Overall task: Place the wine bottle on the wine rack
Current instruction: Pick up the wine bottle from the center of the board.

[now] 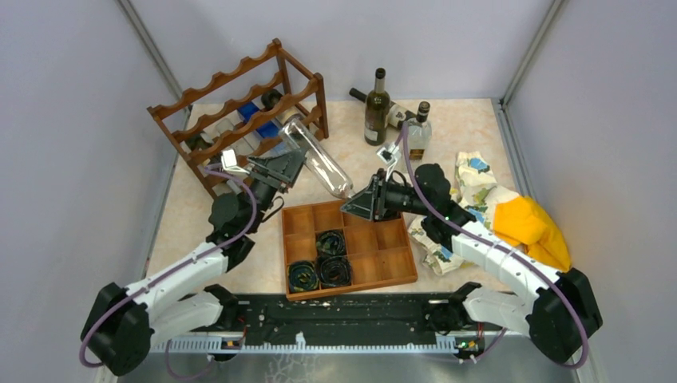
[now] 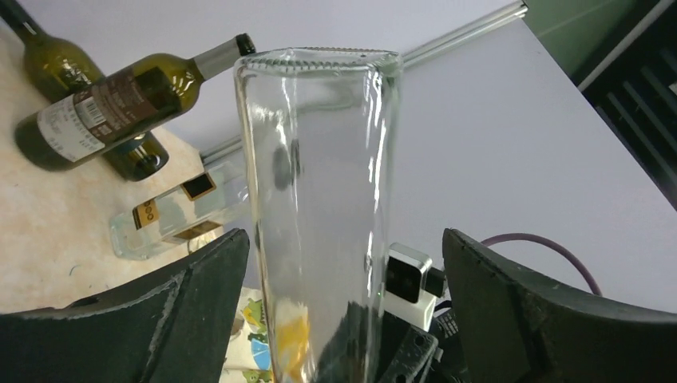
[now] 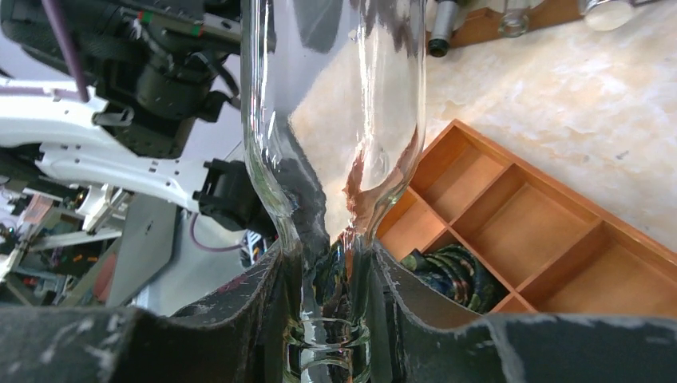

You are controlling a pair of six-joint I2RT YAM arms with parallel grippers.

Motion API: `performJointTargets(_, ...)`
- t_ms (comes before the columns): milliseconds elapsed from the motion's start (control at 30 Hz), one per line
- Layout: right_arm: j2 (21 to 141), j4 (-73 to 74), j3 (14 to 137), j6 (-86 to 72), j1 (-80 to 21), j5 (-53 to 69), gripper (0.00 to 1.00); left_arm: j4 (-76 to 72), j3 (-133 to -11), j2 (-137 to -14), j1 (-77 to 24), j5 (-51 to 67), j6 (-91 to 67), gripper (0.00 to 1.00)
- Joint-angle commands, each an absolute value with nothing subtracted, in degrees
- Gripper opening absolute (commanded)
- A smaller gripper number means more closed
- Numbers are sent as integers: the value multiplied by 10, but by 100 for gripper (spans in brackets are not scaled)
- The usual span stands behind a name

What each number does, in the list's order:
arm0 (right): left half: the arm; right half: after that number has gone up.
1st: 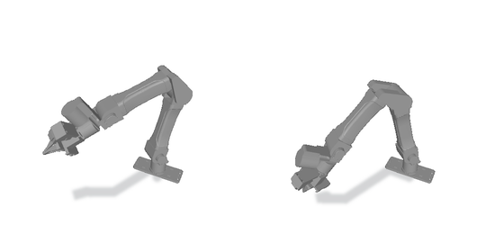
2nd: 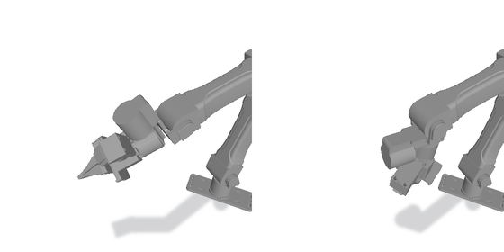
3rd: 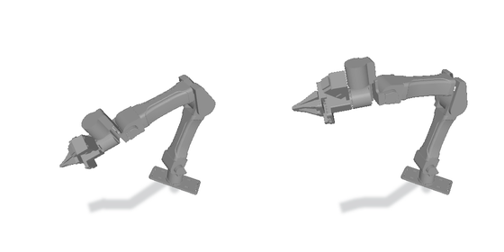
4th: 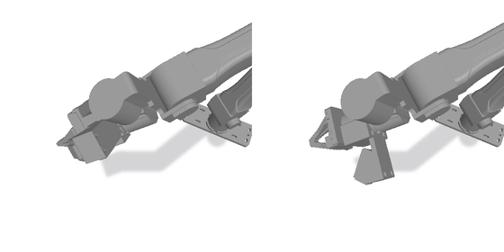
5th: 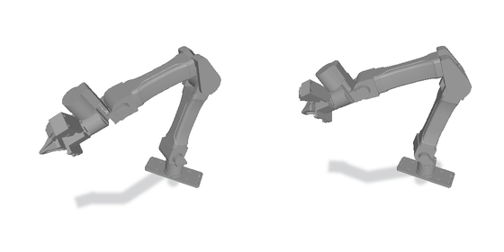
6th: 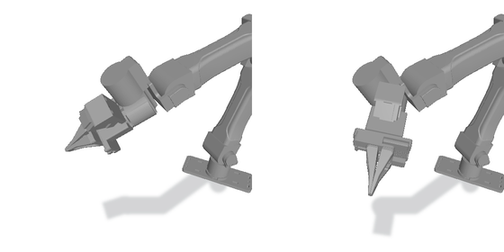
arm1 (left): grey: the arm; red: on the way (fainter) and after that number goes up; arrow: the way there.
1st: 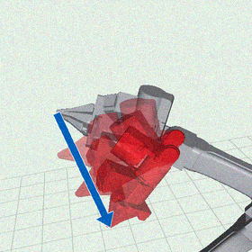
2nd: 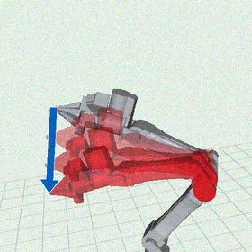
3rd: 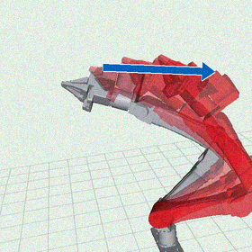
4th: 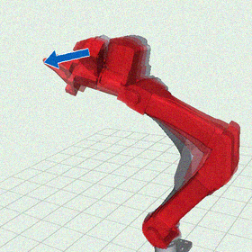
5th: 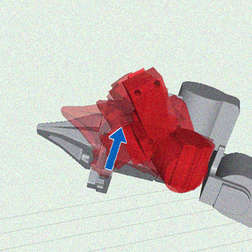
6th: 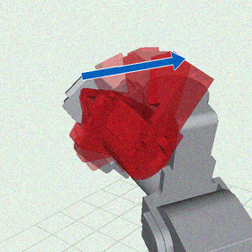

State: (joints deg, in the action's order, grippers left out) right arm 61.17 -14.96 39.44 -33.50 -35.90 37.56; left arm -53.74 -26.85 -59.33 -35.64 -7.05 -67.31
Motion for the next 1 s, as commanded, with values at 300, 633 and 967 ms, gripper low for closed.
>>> performJointTargets(300,592,-219,403,-340,-315,388,0,-154,-303,-452,-358,-144,-569,99)
performJointTargets(633,641,-79,462,-160,-297,383,0,-43,-443,-430,-345,-97,-370,98)
performJointTargets(967,724,-73,513,-125,-293,380,0,115,-668,-530,-331,-82,-177,98)
